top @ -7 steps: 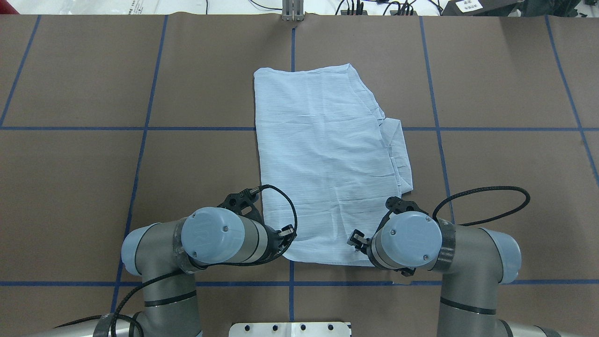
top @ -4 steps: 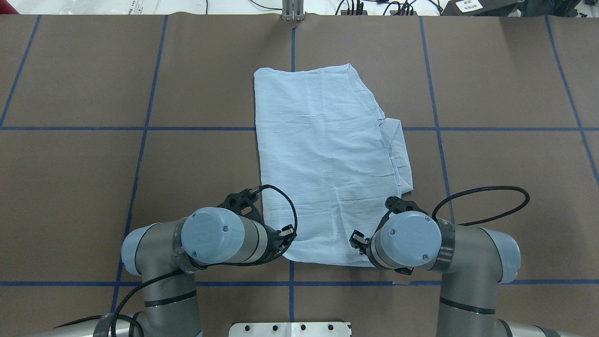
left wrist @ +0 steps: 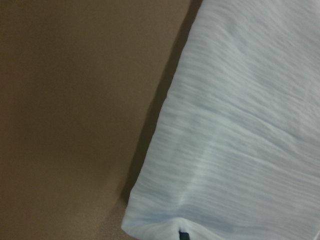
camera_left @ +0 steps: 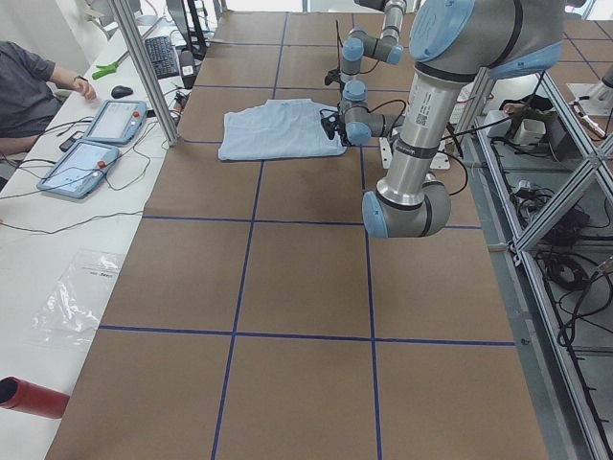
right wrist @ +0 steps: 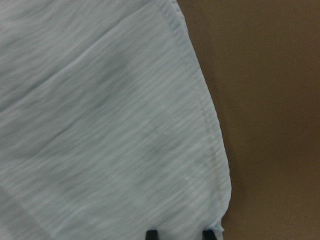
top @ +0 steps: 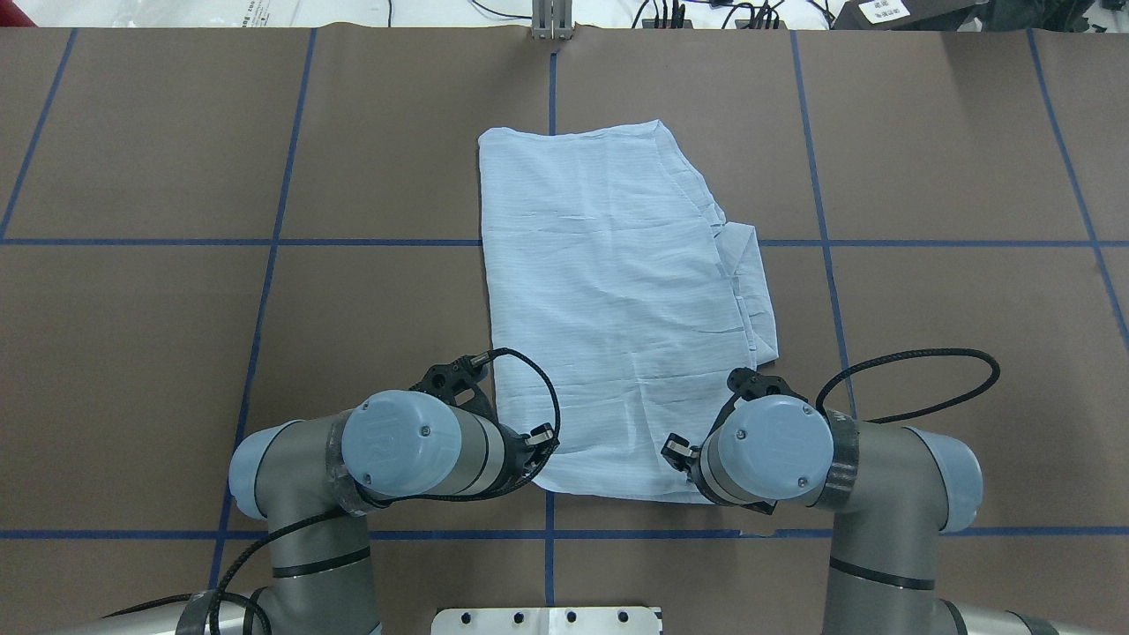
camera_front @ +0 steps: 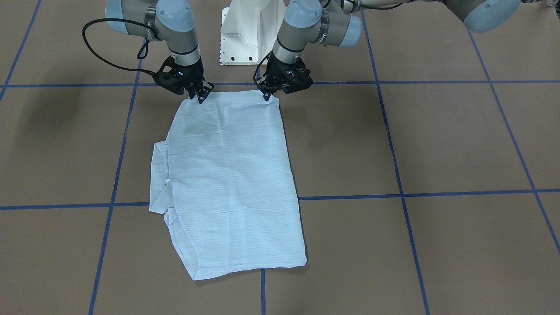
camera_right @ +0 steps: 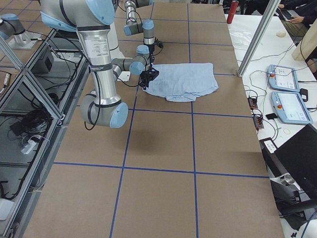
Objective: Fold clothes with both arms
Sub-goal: 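Grasp the shirt's near edge with both grippers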
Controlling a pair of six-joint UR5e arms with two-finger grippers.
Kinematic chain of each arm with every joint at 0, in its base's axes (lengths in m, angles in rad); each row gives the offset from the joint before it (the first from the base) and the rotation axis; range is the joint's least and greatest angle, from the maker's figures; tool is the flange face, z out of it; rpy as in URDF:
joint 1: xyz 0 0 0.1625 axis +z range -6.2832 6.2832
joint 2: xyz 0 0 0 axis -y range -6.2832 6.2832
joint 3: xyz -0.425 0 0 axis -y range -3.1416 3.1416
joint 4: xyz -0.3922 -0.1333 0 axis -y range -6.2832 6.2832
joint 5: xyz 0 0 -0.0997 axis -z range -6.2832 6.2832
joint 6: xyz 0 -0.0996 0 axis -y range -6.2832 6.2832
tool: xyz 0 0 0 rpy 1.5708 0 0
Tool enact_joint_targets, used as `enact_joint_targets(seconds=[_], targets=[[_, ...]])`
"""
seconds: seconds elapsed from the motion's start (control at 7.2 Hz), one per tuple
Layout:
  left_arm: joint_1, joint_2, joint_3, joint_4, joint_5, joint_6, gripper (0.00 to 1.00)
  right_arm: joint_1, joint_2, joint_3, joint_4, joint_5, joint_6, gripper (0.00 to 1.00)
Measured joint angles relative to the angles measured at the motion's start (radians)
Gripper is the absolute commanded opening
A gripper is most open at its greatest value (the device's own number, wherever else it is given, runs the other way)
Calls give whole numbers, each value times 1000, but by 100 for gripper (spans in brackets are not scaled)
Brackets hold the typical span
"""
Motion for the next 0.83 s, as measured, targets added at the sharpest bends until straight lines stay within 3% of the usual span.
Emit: enact_joint_targets(seconds=[0.28,0.83], targets=[[0,0,0,0,0,0,0,1,-2,2,0,0,1,98],[0,0,1,0,0,0,0,-1,-11,-1,0,-1,2,98]])
